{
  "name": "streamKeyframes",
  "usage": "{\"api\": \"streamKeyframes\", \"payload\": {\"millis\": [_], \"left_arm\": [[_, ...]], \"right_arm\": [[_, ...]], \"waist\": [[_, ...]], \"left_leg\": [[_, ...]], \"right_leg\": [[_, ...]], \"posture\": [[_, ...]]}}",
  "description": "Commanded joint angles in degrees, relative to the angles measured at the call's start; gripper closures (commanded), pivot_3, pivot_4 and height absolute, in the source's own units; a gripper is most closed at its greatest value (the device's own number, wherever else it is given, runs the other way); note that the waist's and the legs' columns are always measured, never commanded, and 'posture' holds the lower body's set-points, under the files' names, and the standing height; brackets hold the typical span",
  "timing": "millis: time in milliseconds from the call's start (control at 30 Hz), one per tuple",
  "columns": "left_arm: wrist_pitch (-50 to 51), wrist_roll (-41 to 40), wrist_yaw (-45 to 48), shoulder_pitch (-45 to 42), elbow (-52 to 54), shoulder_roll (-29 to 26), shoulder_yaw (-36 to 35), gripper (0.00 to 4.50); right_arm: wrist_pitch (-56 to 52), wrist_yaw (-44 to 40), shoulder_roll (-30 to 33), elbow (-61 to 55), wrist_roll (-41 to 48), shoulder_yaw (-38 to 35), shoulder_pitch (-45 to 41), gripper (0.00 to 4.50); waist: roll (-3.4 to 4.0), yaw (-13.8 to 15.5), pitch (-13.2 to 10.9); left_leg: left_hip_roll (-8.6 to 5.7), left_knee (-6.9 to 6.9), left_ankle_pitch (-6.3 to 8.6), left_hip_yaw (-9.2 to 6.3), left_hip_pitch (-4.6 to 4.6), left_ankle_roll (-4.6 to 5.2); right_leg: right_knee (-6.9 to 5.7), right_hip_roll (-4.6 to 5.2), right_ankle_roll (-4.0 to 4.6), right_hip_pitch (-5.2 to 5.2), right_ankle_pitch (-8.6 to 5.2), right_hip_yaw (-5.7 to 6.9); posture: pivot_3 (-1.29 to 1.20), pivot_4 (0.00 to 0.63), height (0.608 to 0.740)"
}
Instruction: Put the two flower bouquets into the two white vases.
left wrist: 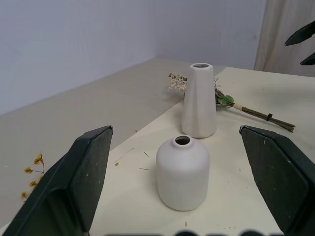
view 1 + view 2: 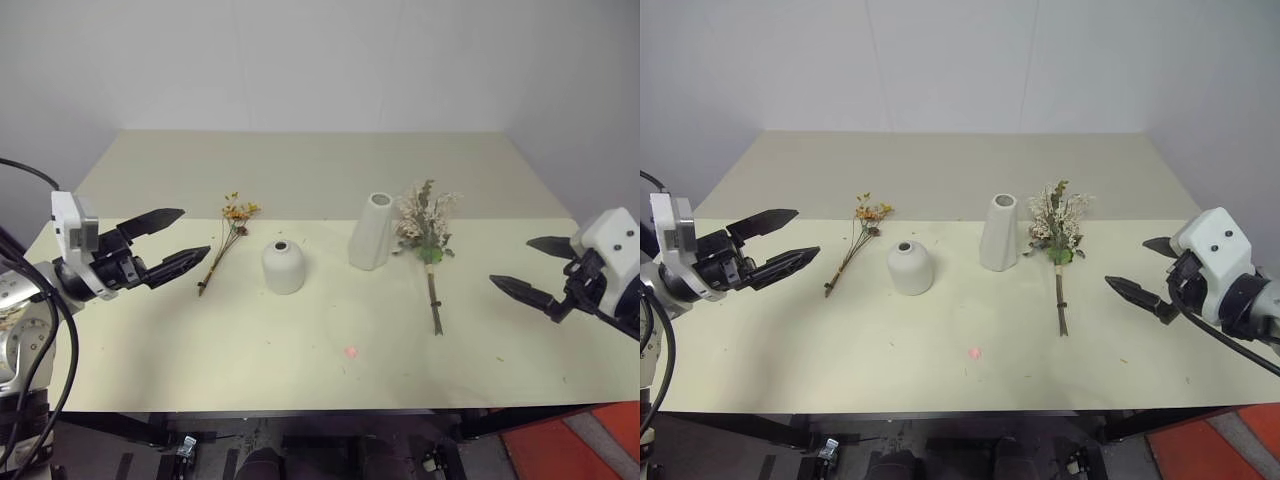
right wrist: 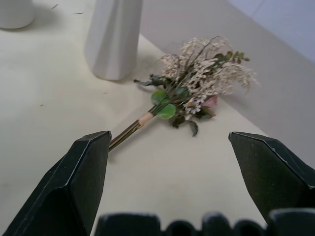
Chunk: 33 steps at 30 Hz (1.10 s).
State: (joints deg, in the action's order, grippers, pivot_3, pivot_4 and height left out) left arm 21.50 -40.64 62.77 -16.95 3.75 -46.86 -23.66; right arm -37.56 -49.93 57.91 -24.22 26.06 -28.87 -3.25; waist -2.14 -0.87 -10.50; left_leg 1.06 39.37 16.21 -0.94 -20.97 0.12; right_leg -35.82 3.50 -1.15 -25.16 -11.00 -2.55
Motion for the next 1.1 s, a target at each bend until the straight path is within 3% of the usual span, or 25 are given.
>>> {"api": "streamKeyframes", "payload": {"millis": [33,600,800,933,1100], "left_arm": [[-0.6,-0.8,0.3,0.0,1.7,-0.7,-1.7,0.01],[-1.1,-0.6,0.2,1.1,1.9,-0.6,-2.1,0.01],[-0.7,0.0,2.3,0.9,3.1,-1.7,0.3,0.01],[-1.1,1.2,3.0,-0.8,3.5,-2.0,2.6,0.01],[-0.6,0.8,2.4,-2.1,4.8,-0.8,4.0,0.01]], "right_arm": [[0.7,-0.9,1.4,-0.7,0.6,-3.0,0.0,0.01],[-1.3,0.3,1.8,0.1,-0.2,-1.3,-1.2,0.01],[-12.7,7.7,2.2,-0.3,-1.6,13.5,-12.8,0.01],[-24.3,15.7,-5.3,7.1,-4.3,25.0,-27.9,0.01],[-33.5,23.6,-16.9,20.9,-7.6,29.7,-39.7,0.01]], "waist": [[0.00,-0.1,0.0],[0.00,-0.1,0.0],[0.00,-0.7,0.0],[-0.01,-1.5,0.0],[-0.03,-1.5,0.0]], "left_leg": [[0.00,0.00,0.00,0.00,0.01,0.00],[0.00,0.00,0.00,-0.01,0.01,0.00],[0.01,-0.01,0.00,0.02,0.12,0.00],[0.01,0.00,0.00,0.00,0.10,0.00],[-0.01,-0.01,0.00,-0.13,-0.11,0.00]], "right_leg": [[-0.01,0.00,0.00,0.00,0.00,0.00],[-0.01,-0.01,0.00,0.00,0.00,0.00],[-0.05,-0.03,0.00,0.02,-0.01,-0.04],[-0.05,-0.04,0.03,0.02,0.01,-0.04],[-0.04,-0.04,0.14,-0.15,0.08,0.02]], "posture": [[0.00,0.150,0.740],[0.00,0.150,0.740],[0.00,0.150,0.740],[0.00,0.150,0.740],[0.00,0.150,0.740]]}}
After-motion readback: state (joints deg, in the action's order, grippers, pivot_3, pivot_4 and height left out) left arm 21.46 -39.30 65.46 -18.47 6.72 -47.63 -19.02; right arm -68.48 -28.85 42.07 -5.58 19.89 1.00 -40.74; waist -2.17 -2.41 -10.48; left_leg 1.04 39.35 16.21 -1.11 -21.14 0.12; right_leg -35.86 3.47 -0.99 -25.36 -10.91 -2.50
